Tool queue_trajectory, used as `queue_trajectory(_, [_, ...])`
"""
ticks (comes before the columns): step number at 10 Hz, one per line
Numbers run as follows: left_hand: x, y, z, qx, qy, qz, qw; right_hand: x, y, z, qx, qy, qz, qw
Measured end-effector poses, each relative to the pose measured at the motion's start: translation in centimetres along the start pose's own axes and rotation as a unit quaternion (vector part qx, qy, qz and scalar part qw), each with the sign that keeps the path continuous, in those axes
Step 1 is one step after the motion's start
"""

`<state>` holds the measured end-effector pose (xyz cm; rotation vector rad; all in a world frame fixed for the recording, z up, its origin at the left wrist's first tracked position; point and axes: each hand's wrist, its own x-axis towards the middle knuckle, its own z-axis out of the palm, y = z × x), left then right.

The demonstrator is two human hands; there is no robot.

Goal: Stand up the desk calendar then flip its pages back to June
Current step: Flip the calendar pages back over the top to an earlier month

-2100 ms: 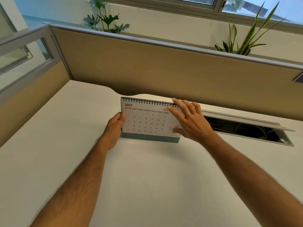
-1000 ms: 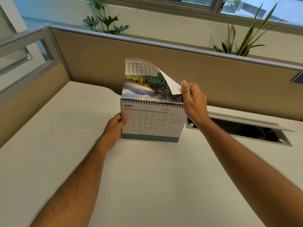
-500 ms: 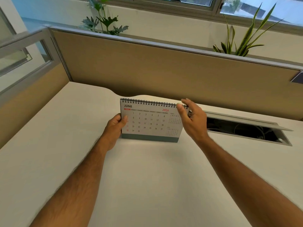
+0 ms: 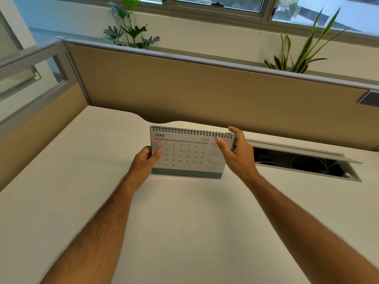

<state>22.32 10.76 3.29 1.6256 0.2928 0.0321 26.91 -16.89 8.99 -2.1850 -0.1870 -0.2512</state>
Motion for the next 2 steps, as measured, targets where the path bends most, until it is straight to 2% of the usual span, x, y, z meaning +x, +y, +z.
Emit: queue_trajectory(2, [-1.39, -0.02, -0.17, 0.172, 0.058, 0.002, 0.983, -1.59, -1.07, -1.70, 0.010, 0.007, 0.017, 1.000])
